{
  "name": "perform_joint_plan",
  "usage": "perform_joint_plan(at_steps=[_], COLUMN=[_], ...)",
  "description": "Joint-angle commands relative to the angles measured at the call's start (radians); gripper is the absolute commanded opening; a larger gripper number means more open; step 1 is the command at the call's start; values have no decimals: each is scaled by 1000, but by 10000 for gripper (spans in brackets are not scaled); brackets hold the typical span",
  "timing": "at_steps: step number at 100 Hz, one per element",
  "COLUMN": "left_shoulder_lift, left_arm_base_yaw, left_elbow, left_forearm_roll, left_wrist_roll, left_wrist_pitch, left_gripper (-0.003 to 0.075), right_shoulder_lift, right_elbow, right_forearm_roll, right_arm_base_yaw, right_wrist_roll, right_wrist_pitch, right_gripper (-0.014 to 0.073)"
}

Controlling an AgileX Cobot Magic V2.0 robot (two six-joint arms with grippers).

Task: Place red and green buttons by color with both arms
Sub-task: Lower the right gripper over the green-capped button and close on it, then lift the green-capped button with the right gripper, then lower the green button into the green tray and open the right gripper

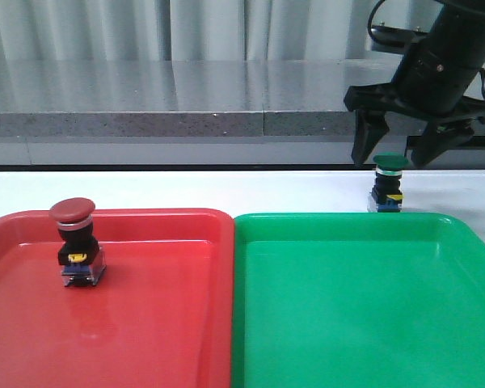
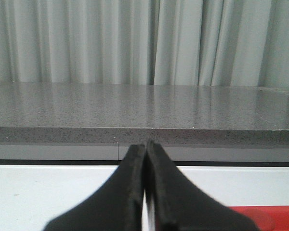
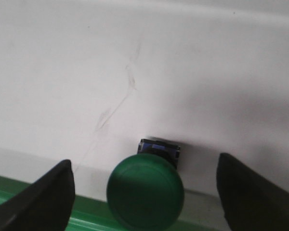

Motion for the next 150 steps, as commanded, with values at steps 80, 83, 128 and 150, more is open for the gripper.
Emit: perform_joint_plan(at_steps=[80, 83, 128, 150], left_shoulder_lift=[-31, -31, -31, -31], left_arm_base_yaw=[5, 5, 5, 5], left_elbow=[41, 41, 41, 41], left_forearm_roll=[-7, -7, -7, -7], left_wrist_roll=[-4, -4, -4, -4], left_wrist_pitch=[-77, -77, -77, -77], left_gripper=[-19, -19, -19, -19], right_shoulder_lift=[-221, -235, -309, -308], right_elbow=[-35, -33, 71, 198], right_forearm_roll=[-1, -1, -2, -2], right_arm_base_yaw=[4, 7, 140, 186], right_wrist_roll=[-9, -9, 59, 106], right_wrist_pitch=[97, 112, 145, 34], right_gripper=[199, 199, 199, 199])
